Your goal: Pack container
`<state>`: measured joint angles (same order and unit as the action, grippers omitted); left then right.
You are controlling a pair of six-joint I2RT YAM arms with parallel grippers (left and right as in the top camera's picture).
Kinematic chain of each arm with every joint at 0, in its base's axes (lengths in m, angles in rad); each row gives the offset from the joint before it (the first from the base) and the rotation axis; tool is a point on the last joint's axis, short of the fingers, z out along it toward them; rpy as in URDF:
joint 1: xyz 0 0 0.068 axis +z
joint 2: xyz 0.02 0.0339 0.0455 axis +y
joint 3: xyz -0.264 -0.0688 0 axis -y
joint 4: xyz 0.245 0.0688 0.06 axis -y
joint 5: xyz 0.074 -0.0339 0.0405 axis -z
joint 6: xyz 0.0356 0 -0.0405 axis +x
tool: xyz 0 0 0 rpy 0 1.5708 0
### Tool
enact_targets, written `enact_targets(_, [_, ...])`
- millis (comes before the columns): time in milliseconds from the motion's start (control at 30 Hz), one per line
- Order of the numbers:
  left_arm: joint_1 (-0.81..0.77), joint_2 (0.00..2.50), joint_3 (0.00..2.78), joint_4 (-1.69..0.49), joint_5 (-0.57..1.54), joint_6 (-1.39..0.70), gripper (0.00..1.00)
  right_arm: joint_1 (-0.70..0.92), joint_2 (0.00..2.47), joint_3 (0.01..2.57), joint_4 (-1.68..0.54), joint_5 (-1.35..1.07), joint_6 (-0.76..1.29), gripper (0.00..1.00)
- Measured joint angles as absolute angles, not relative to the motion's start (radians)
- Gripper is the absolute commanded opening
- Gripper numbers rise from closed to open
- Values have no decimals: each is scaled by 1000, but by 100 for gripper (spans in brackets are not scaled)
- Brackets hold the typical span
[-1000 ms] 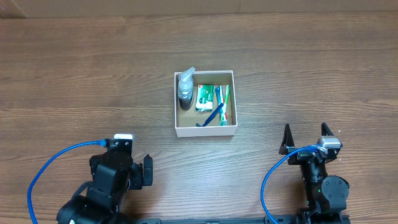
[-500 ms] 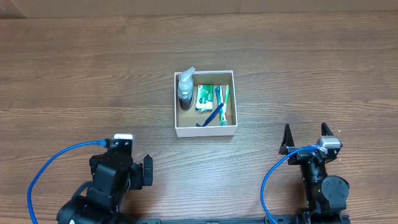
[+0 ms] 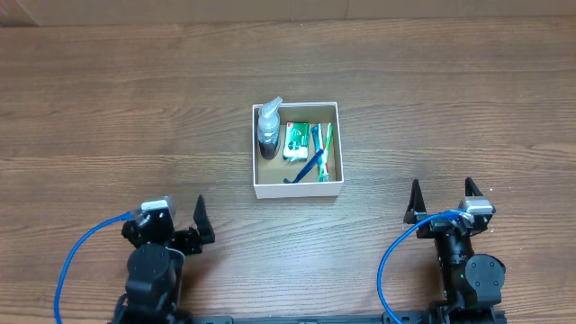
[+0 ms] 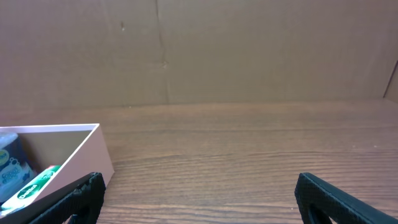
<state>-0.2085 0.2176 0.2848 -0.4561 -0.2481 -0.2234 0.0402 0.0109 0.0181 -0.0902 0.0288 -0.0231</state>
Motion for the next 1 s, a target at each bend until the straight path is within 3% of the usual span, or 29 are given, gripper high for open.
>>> enact_targets(133, [-186,148,97,19,-244,-99,100,40,11,18,-89,29,-23,100])
enact_targets(200, [-159,123,38,127,-243,-46,100,40,11,18,-89,28,-23,100])
enact_targets(333, [-130,63,8,-64,-202,-7,100,40,11,18,-90,28,-23,100])
enact_targets(1000, [-130,52,8,-68,-115,-3,100,40,11,18,-90,26,-23,100])
